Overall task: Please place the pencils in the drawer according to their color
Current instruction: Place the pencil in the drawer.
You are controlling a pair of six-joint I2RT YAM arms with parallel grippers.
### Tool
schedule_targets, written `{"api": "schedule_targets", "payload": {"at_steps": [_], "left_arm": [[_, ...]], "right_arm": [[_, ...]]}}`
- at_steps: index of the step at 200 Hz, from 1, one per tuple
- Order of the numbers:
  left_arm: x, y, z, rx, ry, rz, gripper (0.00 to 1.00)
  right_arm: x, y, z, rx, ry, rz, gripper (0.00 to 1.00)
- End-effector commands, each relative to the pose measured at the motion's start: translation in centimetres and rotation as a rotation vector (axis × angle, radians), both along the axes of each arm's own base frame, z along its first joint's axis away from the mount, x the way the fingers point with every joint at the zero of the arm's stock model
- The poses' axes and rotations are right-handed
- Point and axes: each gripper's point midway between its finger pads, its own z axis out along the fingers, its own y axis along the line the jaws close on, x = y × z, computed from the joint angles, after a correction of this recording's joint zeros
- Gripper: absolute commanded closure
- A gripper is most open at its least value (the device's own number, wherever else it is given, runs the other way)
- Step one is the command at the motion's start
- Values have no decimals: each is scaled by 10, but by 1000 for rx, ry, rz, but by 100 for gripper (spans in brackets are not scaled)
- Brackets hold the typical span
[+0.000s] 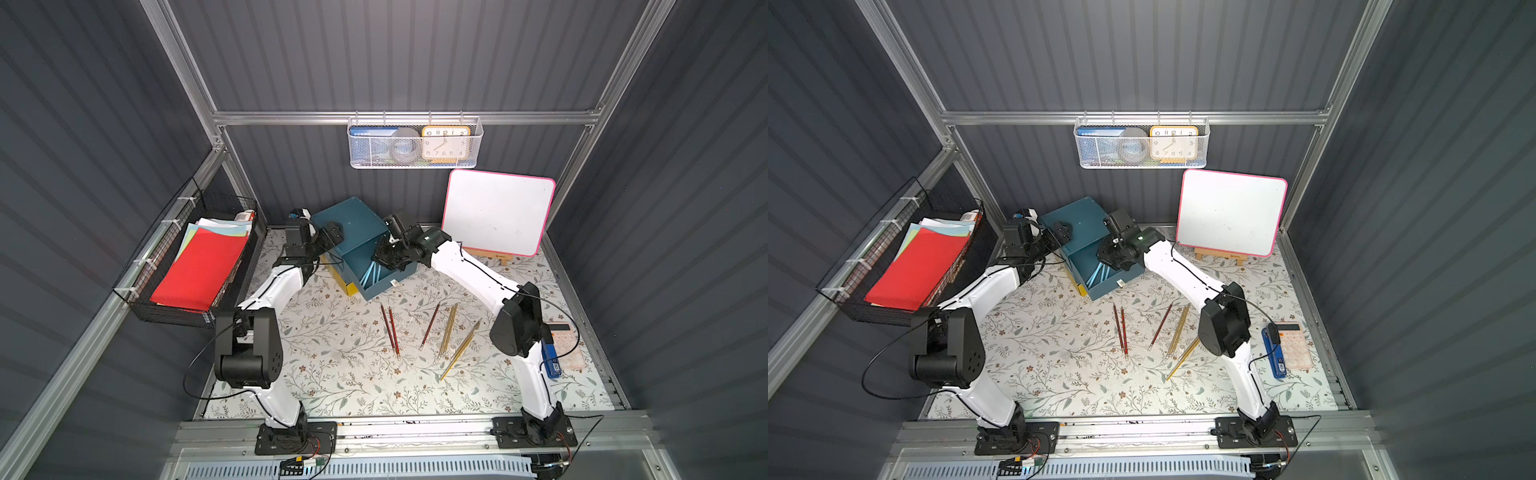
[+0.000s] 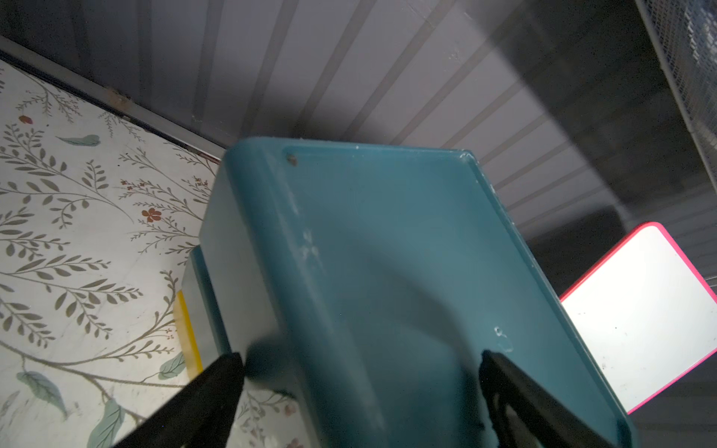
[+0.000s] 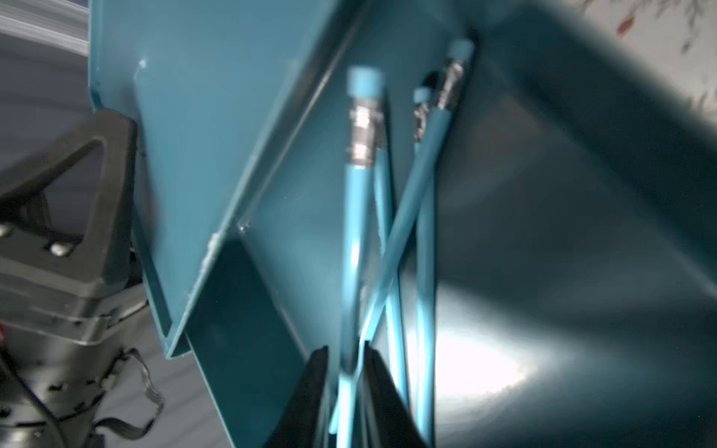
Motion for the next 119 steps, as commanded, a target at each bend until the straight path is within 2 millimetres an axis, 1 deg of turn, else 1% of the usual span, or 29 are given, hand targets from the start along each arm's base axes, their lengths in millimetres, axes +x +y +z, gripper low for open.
{"api": "schedule_targets", "payload": {"at_steps": [1, 23, 36, 58, 72, 94, 98, 100, 113, 115, 119], "left_arm": [[2, -13, -7, -5, 7, -36, 0], [2, -13, -7, -7, 6, -34, 0], [2, -13, -7, -8, 8, -34, 0], [2, -12, -6, -7, 4, -31, 0], [2, -13, -5, -7, 5, -33, 0], [2, -12, -5, -5, 2, -31, 0], [2, -12, -5, -6, 2, -31, 0], [2, -12, -5, -5, 3, -31, 0], [2, -13, -5, -6, 2, -32, 0], [2, -13, -5, -5, 2, -32, 0], [2, -13, -4, -6, 1, -32, 0]], "right_arm": [[-1, 0, 15, 3, -23, 11, 71], [-1, 1, 29, 22, -44, 19, 66], [-2, 1, 38, 36, -53, 22, 66], [-7, 0, 60, 68, -86, 36, 66], [-12, -4, 77, 80, -115, 45, 65], [-21, -16, 97, 89, -159, 41, 65], [-23, -18, 97, 89, -161, 40, 65], [-23, -19, 101, 96, -168, 37, 65], [-30, -26, 101, 116, -177, 30, 65], [-31, -26, 104, 126, -184, 30, 65], [-34, -28, 102, 135, -181, 28, 65]]}}
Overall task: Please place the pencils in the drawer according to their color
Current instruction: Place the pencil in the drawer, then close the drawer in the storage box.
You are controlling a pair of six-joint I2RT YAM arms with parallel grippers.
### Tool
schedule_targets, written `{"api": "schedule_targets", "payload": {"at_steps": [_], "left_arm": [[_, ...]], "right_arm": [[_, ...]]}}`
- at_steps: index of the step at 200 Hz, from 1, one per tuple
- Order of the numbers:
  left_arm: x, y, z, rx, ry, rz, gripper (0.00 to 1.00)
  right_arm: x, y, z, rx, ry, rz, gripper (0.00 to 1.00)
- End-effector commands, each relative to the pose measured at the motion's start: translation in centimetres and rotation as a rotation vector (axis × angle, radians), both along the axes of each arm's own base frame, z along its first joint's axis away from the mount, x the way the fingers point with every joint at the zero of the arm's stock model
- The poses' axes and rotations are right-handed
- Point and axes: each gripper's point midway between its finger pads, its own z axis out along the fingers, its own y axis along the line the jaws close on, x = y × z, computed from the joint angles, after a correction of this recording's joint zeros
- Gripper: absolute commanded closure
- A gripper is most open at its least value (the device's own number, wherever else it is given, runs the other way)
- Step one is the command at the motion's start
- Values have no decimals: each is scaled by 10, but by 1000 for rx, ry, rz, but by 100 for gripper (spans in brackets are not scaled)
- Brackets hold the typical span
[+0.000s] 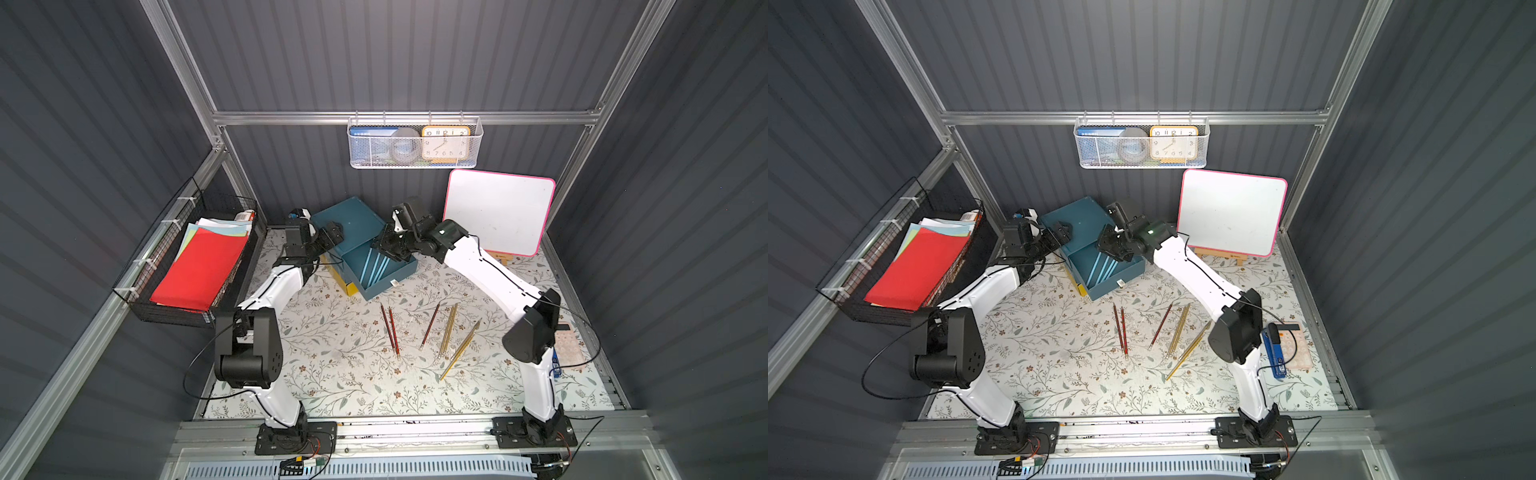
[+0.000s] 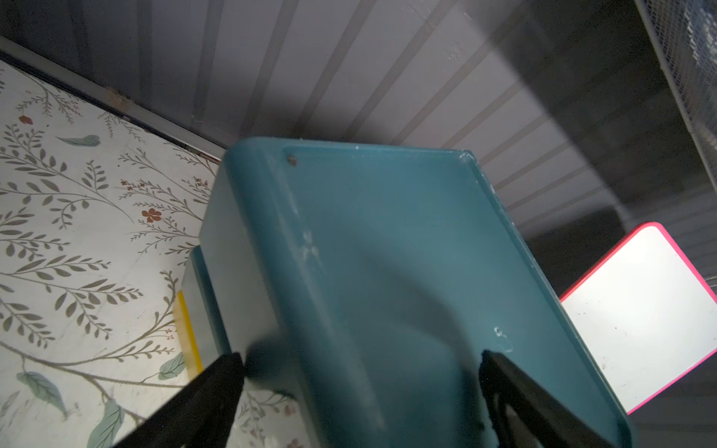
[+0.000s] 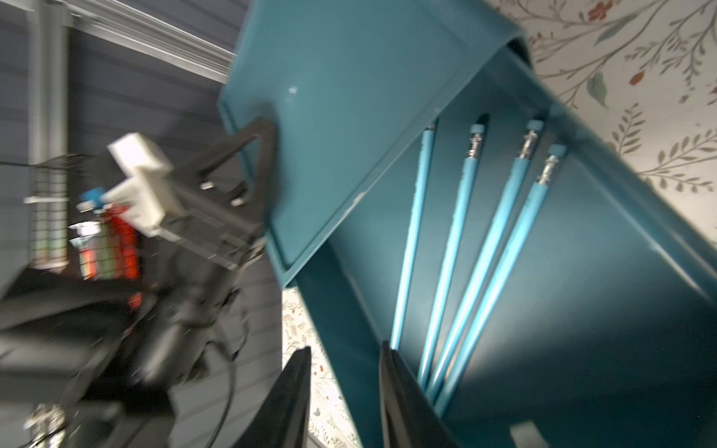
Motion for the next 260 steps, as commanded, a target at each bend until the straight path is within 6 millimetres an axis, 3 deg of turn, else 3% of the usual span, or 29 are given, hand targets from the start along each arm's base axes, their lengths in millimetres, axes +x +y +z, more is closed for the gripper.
{"api": "schedule_targets", "payload": {"at_steps": [1, 41, 70, 96, 135, 172, 220, 260], "left_arm": [[2, -12, -5, -6, 2, -32, 0], [1, -12, -6, -1, 6, -32, 0], [2, -12, -9, 1, 10, -31, 0], [2, -12, -11, 0, 15, -32, 0], [2, -12, -11, 2, 14, -30, 0], [1, -12, -10, 5, 13, -32, 0], [2, -12, -9, 4, 13, -33, 0], [2, -13, -8, 6, 11, -35, 0]], "right_arm": [[-12, -12, 21, 52, -62, 0, 65], [-30, -42, 5, 136, -55, -79, 65], [-41, -56, -31, 142, 15, -127, 67], [-47, -58, -58, 156, 71, -148, 75], [-46, -56, -82, 151, 114, -154, 91], [-39, -52, -93, 152, 122, -164, 100], [-26, -43, -99, 165, 127, -170, 100], [-10, -31, -92, 213, 104, -176, 100]]}}
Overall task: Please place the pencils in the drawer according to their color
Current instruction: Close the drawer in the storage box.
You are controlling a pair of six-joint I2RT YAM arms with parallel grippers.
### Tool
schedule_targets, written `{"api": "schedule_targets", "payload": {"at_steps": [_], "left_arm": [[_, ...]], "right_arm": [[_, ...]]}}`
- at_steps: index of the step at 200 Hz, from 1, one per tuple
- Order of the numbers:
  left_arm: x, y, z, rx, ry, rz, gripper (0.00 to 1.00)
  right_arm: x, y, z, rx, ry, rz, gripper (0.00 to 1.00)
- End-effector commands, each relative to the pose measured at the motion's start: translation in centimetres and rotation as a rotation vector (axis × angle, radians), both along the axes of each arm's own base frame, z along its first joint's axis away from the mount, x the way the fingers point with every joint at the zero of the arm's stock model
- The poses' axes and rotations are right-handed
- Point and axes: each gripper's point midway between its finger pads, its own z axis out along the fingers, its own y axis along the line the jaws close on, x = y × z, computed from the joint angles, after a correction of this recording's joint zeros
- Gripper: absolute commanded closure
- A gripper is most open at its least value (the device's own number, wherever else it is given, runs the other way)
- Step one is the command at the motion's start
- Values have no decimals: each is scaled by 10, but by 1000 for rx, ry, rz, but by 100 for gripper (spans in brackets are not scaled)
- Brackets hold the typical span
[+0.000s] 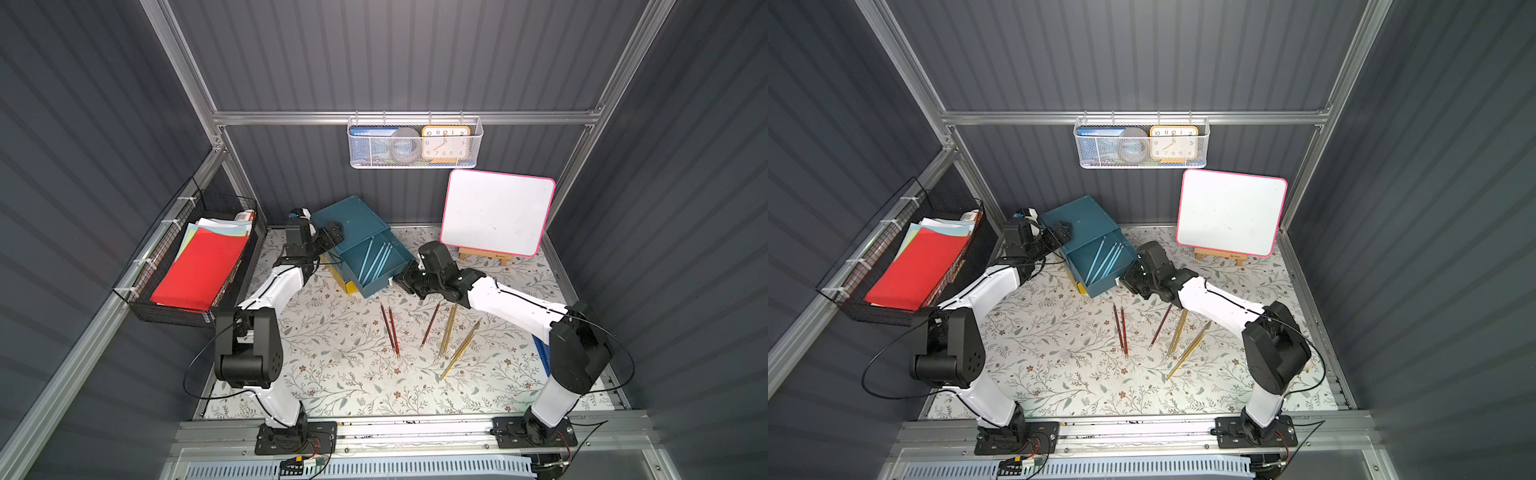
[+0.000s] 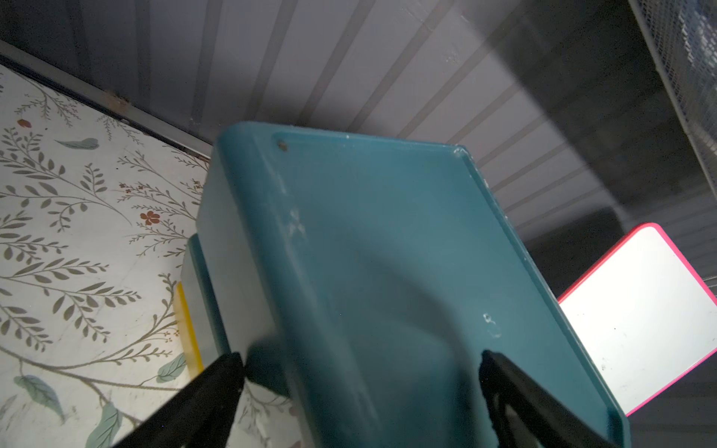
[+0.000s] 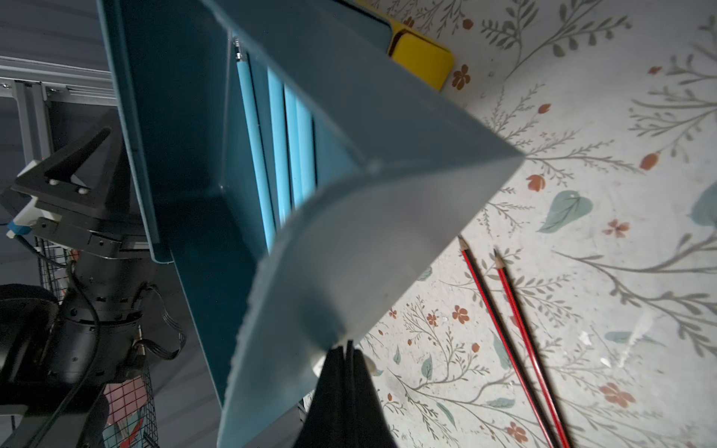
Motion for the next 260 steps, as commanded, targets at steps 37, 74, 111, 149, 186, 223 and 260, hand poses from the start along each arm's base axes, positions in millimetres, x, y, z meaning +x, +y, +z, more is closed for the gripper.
{"api": "schedule_targets", "payload": {"at_steps": [37, 74, 111, 149, 186, 223, 260], "left_arm": [[0, -11, -13, 6, 27, -31, 0], [-2, -9, -18, 12, 42, -19, 0], [-5, -10, -24, 5, 53, -24, 0], [-8, -12, -24, -2, 51, -31, 0], [-9, -12, -22, -3, 46, -30, 0], [-11, -11, -21, -2, 44, -29, 0], [-10, -12, -21, -3, 45, -31, 0]], "right_arm": [[34, 23, 20, 75, -57, -22, 100], [43, 27, 28, 91, -76, -34, 100], [56, 29, 33, 96, -94, -44, 100], [75, 40, 31, 114, -97, -52, 100], [96, 59, 28, 137, -101, -50, 100], [114, 73, 23, 163, -105, -57, 100], [123, 82, 22, 189, -109, -56, 100]]}}
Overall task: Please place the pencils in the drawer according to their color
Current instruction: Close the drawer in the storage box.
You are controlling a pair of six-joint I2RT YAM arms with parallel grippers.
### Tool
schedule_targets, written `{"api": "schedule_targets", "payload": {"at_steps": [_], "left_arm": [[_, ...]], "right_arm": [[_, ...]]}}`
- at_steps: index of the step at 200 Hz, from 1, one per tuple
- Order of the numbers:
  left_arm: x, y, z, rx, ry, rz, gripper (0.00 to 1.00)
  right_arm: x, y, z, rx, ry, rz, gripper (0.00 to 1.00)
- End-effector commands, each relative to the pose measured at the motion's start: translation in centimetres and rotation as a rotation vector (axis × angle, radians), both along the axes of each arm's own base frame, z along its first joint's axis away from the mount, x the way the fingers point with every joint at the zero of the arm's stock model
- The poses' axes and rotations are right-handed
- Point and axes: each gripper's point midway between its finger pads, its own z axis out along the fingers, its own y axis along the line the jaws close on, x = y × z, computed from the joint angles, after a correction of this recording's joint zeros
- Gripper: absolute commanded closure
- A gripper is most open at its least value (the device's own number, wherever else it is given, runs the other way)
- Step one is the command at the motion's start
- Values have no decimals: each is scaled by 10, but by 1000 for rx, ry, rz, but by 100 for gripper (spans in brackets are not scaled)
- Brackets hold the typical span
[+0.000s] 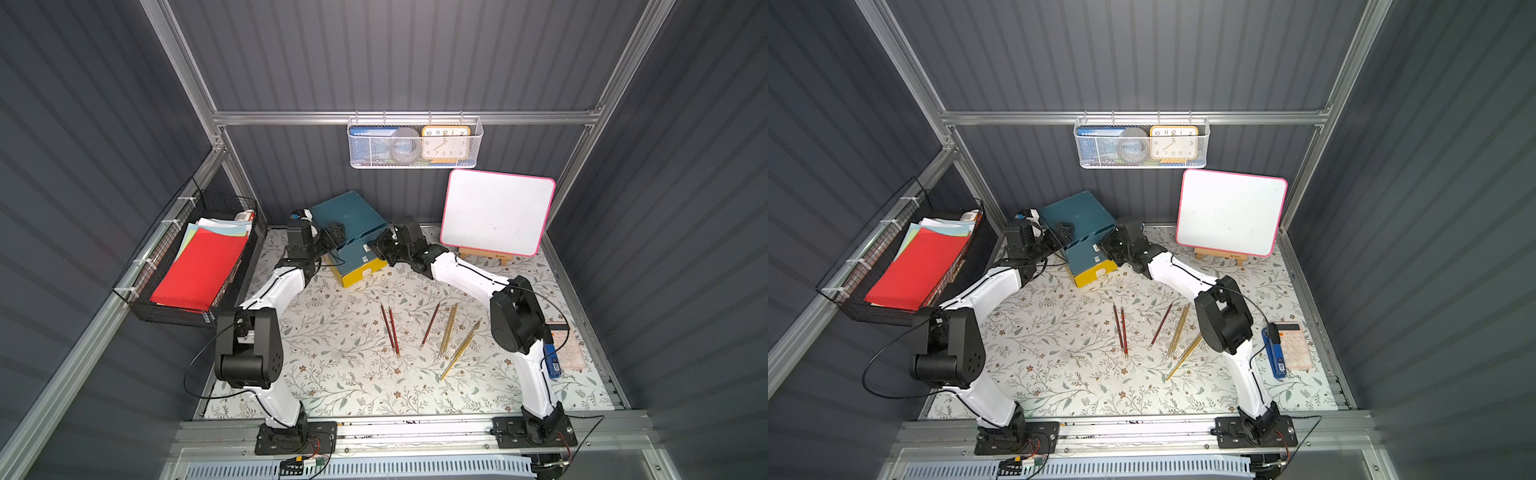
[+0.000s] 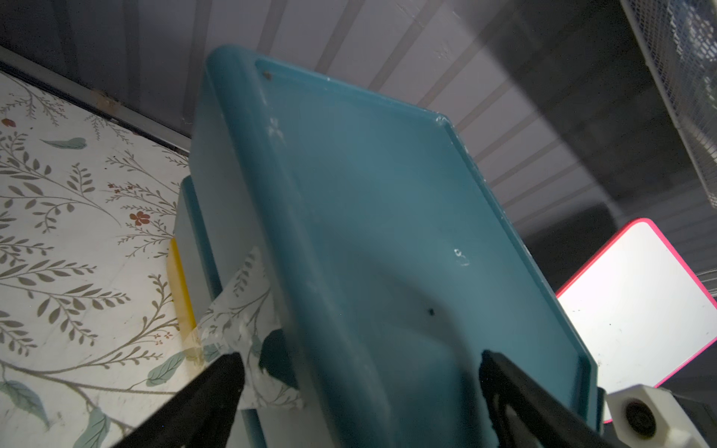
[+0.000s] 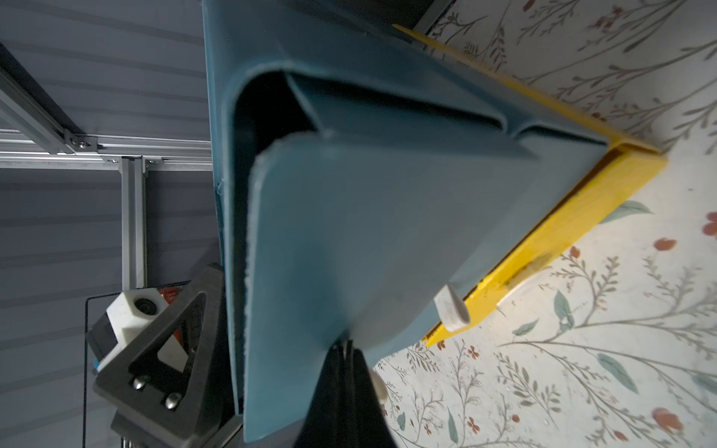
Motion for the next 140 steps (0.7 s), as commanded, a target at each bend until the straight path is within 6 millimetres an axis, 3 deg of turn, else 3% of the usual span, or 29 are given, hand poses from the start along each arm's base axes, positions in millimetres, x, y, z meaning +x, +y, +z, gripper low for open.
{"api": "schedule_targets", "payload": {"at_steps": [1, 75, 105, 140], "left_arm": [[-9, -7, -18, -1, 56, -21, 0], [-11, -9, -17, -6, 52, -28, 0], [-11, -9, -19, -4, 55, -30, 0], [-11, -8, -14, 0, 44, -24, 0]], "right_arm": [[7, 6, 4, 26, -8, -2, 100], [16, 17, -9, 81, 11, 0, 100], [20, 20, -6, 98, -6, -1, 100], [8, 23, 3, 117, -7, 53, 100]]}}
